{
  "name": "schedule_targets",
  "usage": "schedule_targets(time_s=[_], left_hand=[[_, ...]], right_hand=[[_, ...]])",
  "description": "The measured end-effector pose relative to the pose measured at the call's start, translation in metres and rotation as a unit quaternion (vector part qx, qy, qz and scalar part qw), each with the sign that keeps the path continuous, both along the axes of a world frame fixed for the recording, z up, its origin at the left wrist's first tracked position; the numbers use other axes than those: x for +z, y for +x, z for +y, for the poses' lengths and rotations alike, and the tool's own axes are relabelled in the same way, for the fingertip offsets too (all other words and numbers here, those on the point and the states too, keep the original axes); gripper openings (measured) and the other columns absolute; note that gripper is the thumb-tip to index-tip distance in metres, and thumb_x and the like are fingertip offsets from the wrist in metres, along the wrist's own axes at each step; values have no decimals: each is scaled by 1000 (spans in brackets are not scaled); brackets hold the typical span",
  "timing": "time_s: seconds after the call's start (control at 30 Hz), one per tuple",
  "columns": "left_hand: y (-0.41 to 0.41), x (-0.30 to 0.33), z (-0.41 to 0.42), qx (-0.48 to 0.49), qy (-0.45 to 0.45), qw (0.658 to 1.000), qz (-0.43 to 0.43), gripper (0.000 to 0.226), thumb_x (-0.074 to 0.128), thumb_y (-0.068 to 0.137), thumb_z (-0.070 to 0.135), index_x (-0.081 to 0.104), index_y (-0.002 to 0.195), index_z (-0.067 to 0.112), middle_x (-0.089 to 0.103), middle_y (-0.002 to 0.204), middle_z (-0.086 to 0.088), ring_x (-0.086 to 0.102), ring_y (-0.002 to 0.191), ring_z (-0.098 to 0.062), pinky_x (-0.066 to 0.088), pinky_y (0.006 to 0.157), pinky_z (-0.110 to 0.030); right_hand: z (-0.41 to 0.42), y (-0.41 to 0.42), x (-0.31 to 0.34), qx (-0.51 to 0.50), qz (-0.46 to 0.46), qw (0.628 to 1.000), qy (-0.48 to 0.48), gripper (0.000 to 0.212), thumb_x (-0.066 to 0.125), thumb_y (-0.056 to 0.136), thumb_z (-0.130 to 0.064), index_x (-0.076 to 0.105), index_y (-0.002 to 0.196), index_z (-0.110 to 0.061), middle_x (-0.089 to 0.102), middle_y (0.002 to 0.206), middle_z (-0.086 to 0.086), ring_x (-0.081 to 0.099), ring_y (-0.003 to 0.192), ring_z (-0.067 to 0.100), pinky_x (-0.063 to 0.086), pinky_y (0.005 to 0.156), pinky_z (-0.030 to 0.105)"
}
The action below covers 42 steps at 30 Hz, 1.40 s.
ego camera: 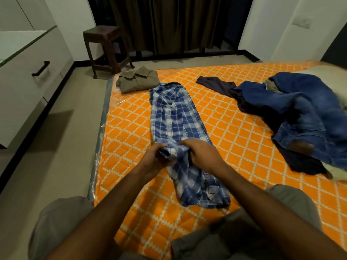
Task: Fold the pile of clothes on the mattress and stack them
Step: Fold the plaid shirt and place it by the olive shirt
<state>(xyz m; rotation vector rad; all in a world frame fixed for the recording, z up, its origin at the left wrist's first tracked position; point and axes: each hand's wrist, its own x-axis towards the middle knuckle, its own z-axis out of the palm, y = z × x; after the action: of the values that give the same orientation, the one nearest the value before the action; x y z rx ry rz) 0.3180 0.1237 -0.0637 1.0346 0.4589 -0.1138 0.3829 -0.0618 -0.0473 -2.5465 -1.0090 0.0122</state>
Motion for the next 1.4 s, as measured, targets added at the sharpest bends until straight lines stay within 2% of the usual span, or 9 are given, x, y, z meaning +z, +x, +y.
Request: schedule_targets(time_s=[0.3,0.5,0.6,0.7,0.83,1.03,1.1,1.23,1.4], left_hand=[[12,11,-6,-54,10,998,-38,29,48,98,22,62,113,2,66,100,-17,68,83,-29,59,68,-41],[-16,-25,12,-84,127,986,-73,49,38,102,54,58,135,24,67,130,-4,65,117,-27,55,82,-42],[-36,-40,6,-162,334,921,-120,53,63,89,58,52,136,37,57,137,9,58,119,-2,51,86,-21],[-44,-71,-11,-199,598,765,-132,62,64,88,57,45,139,26,42,138,5,48,123,-14,48,95,-34],[-33,-80,-27,-59,464,884,13,57,72,91,29,37,134,14,33,131,-5,42,119,-25,47,97,-41],[-7,-80,-19,-38,375,924,56,72,77,87,33,25,135,18,62,123,-21,65,86,-21,56,69,-36],[-7,-77,-20,-55,482,874,28,71,75,88,36,28,138,18,60,123,-11,65,92,-23,56,70,-38],[0,-79,-23,-106,753,646,-68,60,67,89,41,40,140,23,47,127,-5,56,104,-25,54,77,-41],[-2,-74,-41,-209,743,634,-31,80,35,78,83,44,137,30,42,133,-1,48,118,-26,47,93,-47]], right_hand=[[-23,1,35,59,94,993,-31,46,42,99,3,61,137,-17,66,131,7,64,85,15,44,73,30],[-10,-5,9,23,107,992,55,37,44,102,-2,64,131,-15,71,113,9,48,67,3,34,62,20],[-12,9,29,5,110,988,107,40,44,96,5,69,121,-14,72,112,7,62,80,9,50,72,35],[-20,23,53,-10,82,989,119,42,42,99,7,68,125,-13,67,130,10,65,108,28,54,92,47],[-38,28,63,-15,39,993,114,41,43,101,6,69,125,-15,65,134,8,62,119,27,52,97,46],[-54,23,53,-33,56,989,132,45,41,100,5,70,119,-23,68,128,6,67,99,37,55,82,54],[-47,29,61,-38,48,986,153,46,40,96,3,72,115,-25,71,122,6,68,92,37,56,76,55],[-26,46,91,-37,13,987,157,45,39,96,2,73,116,-19,69,126,5,66,104,26,56,81,48],[-26,70,91,-89,-7,976,200,42,40,94,1,74,109,-17,72,115,6,66,94,23,56,79,46]])
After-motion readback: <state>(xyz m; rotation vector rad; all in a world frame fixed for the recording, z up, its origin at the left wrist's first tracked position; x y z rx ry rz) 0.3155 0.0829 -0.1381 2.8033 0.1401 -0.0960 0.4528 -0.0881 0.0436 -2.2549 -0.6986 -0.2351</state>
